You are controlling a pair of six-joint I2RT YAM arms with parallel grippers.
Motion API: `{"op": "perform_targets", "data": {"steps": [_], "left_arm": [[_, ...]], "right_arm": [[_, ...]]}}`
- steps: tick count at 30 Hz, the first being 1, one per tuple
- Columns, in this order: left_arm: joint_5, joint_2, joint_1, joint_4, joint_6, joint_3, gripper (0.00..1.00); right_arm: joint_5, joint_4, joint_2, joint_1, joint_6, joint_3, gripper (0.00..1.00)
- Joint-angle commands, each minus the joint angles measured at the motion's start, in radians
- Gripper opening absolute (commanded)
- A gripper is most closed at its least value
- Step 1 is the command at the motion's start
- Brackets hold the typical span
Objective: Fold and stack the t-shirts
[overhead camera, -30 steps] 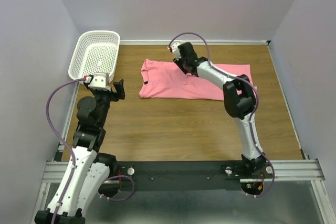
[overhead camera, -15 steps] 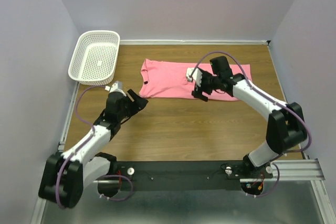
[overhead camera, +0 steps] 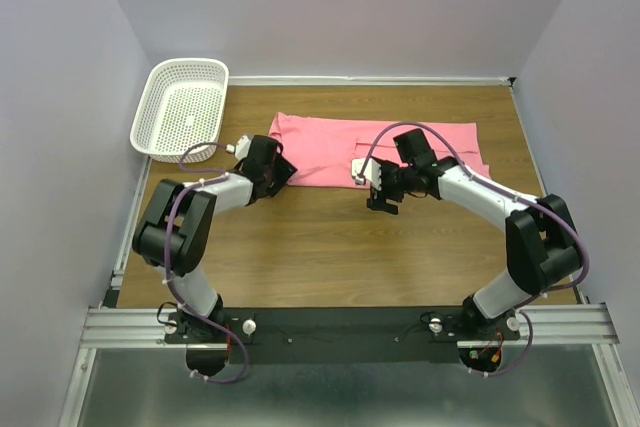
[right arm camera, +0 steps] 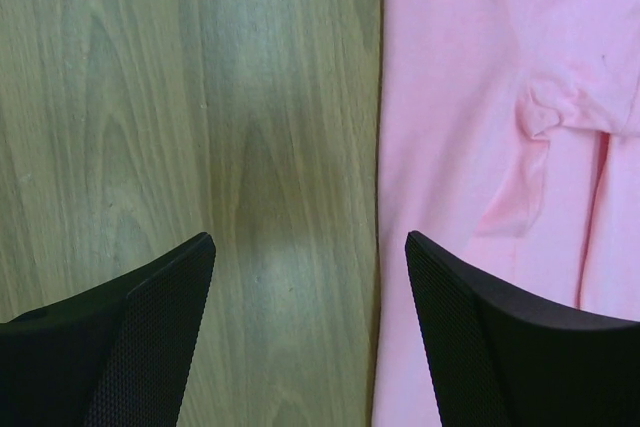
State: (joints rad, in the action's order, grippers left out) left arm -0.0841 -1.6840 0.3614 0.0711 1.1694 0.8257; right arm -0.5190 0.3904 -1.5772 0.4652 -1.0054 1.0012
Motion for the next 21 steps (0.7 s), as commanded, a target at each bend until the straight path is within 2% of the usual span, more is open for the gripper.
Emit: {"op": "perform_targets", "data": {"steps": [1, 5, 10, 16, 21], "left_arm": [[-0.115, -0.103, -0.016, -0.142, 0.029, 0.062, 0.59], [-0.125, -0.115, -0.018, -0.163, 0.021, 0.093, 0.48], [-0.151, -0.082, -0.022, -0.24, 0.038, 0.102, 0.49], [-0.158, -0.005, -0.061, -0.281, 0.026, 0.064, 0.57], [-0.132, -0.022, -0.094, -0.268, 0.003, 0.069, 0.53]], "right_arm": [[0.059, -0.036, 0.023, -0.007, 0.007, -0.044, 0.84], [0.062, -0.038, 0.037, -0.013, 0.002, -0.064, 0.84], [0.071, -0.038, 0.036, -0.028, 0.013, -0.053, 0.84], [0.079, -0.039, 0.017, -0.049, 0.013, -0.044, 0.84], [0.071, -0.039, 0.016, -0.059, 0.024, -0.044, 0.84]]}}
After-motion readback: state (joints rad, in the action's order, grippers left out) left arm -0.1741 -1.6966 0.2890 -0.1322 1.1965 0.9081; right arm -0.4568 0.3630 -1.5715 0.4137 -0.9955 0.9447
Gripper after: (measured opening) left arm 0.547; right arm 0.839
